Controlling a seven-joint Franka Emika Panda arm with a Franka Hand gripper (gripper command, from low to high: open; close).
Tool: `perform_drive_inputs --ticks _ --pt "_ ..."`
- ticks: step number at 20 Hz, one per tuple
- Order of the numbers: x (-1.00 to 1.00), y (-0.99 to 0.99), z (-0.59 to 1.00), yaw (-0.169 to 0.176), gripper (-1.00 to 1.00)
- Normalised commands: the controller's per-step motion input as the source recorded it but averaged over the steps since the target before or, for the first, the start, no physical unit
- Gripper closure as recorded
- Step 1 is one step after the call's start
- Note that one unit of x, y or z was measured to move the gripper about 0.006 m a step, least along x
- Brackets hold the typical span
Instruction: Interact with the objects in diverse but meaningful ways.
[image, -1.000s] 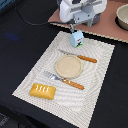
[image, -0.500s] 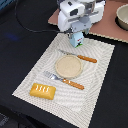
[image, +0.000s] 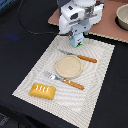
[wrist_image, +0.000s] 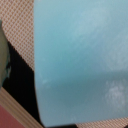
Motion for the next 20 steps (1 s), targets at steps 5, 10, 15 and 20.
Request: perform_drive_inputs --ticks 5,10,15,20 --pt "0.00 0.01 -0.05 0.015 1.00" --pt "0.03 0.00 0.50 0.000 1.00" --pt "-0.24 -0.42 0.60 0.001 1.00" --pt "-0.55 -0.67 0.45 0.000 1.00"
